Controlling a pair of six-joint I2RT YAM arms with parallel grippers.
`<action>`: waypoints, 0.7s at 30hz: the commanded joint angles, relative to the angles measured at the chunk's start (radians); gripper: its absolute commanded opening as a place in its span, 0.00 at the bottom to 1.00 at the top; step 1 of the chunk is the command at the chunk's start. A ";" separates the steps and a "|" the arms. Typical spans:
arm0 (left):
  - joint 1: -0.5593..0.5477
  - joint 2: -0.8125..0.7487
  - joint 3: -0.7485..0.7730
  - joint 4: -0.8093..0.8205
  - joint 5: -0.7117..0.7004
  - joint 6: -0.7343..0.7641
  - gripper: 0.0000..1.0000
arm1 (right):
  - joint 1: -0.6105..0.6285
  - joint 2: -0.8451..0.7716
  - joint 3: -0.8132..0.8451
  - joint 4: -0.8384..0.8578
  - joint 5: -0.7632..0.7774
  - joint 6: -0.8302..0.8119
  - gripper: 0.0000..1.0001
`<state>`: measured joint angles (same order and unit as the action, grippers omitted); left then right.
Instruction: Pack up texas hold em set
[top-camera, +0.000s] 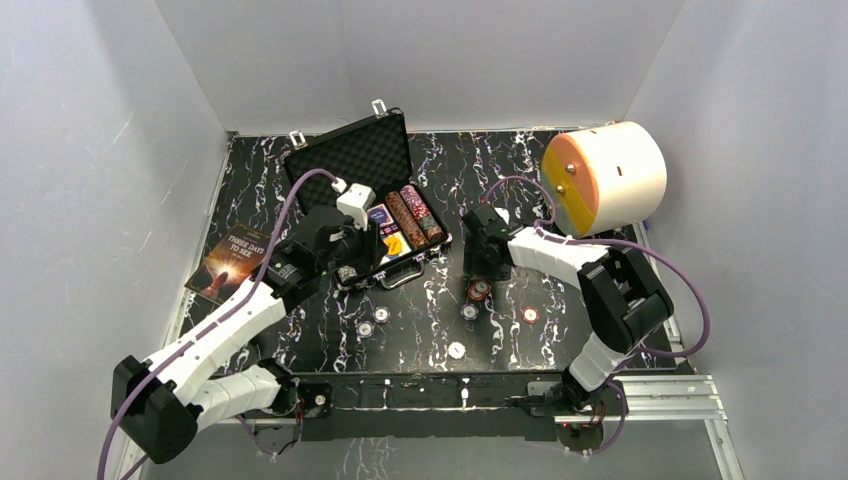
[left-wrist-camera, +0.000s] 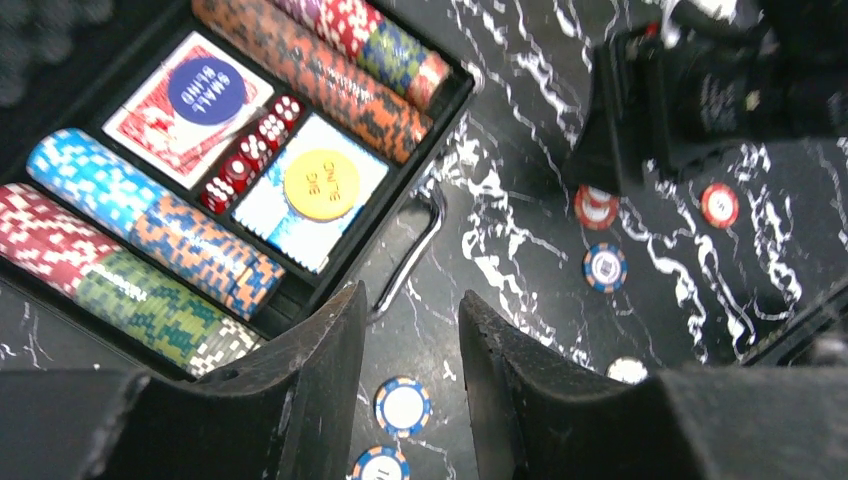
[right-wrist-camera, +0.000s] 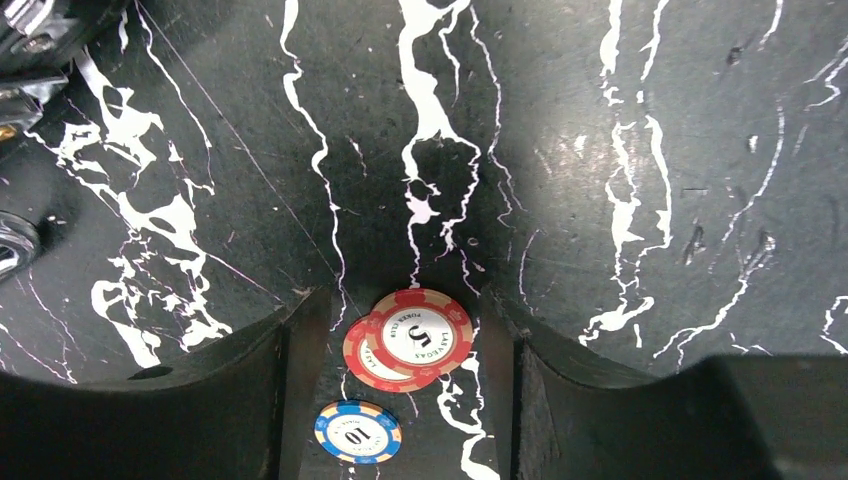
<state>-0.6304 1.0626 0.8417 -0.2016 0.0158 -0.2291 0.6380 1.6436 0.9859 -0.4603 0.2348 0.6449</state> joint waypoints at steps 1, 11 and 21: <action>0.001 -0.045 -0.006 0.069 -0.039 -0.018 0.39 | 0.001 0.015 0.042 0.011 -0.050 -0.032 0.65; 0.001 -0.032 0.001 0.053 -0.012 -0.023 0.39 | 0.002 0.006 0.011 -0.008 -0.190 -0.068 0.59; 0.001 -0.032 -0.001 0.053 -0.017 -0.029 0.40 | 0.002 -0.083 0.062 -0.124 0.083 0.000 0.61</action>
<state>-0.6304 1.0431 0.8417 -0.1574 0.0040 -0.2489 0.6376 1.6360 0.9916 -0.5076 0.1387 0.5961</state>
